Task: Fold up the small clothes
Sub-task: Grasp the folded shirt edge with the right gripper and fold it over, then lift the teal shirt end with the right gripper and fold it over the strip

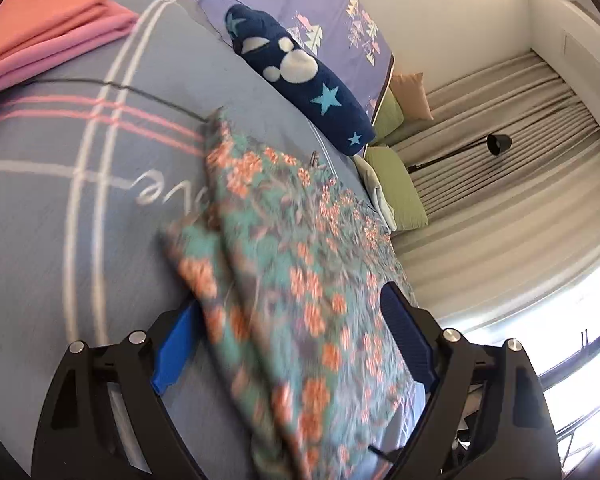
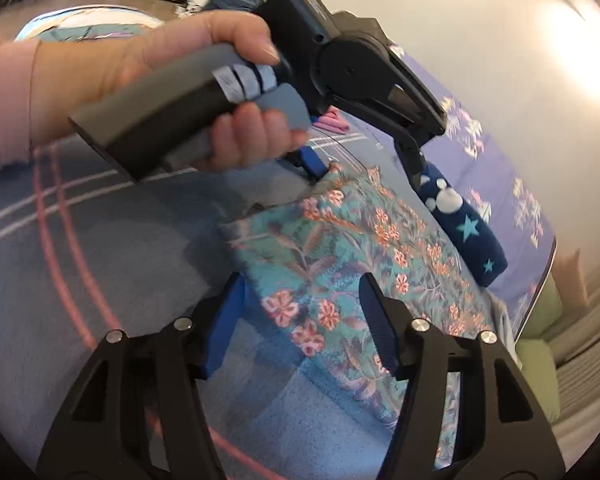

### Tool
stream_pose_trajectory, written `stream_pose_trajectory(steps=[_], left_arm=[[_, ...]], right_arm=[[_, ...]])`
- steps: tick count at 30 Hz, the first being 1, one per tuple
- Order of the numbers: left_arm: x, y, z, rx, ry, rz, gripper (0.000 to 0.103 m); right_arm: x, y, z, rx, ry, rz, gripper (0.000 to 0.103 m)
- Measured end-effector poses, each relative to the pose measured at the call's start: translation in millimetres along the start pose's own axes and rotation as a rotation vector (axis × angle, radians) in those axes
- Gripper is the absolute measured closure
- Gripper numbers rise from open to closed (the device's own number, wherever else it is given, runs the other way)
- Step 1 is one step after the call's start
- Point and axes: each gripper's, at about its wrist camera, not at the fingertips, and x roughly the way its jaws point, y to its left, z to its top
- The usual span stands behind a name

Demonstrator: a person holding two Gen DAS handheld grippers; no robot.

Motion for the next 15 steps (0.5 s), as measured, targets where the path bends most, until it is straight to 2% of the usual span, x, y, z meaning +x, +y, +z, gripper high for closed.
stream_pose_trajectory(steps=[4,6,8,9,12,14,15], left_arm=[[14.7,-6.3,8.0,0.066,0.018,0.025,0.017],[17.5,-7.3,9.8,0.082,0.021,0.027,0.017],[17.0,-5.4,9.8,0.083,0.015,0.023,0.017],[16.8,-4.6,10.6,0.085,0.011,0.03,0.02],[19.6,1.4,15.7,0.064,0.018,0.046,0.05],[20.2,10.4,18.4,0.01,0.021,0.024,0.08],[21.5,15.7,20.4,-0.027,0.019,0.019,0.087]], right_arm=[[6.7,7.7,6.5,-0.026,-0.018,-0.037,0.044],[11.2,7.8,11.0,-0.035,-0.023,-0.047,0.049],[15.5,10.5,12.5,-0.044,-0.015,-0.034,0.07],[16.7,12.7,12.4,-0.048,-0.012,-0.028,0.094],[10.4,0.1,10.9,0.006,-0.057,-0.013,0.097],[3.2,-21.4,11.0,0.101,-0.092,0.016,0.097],[0.2,-29.3,10.9,0.136,-0.1,0.023,0.097]])
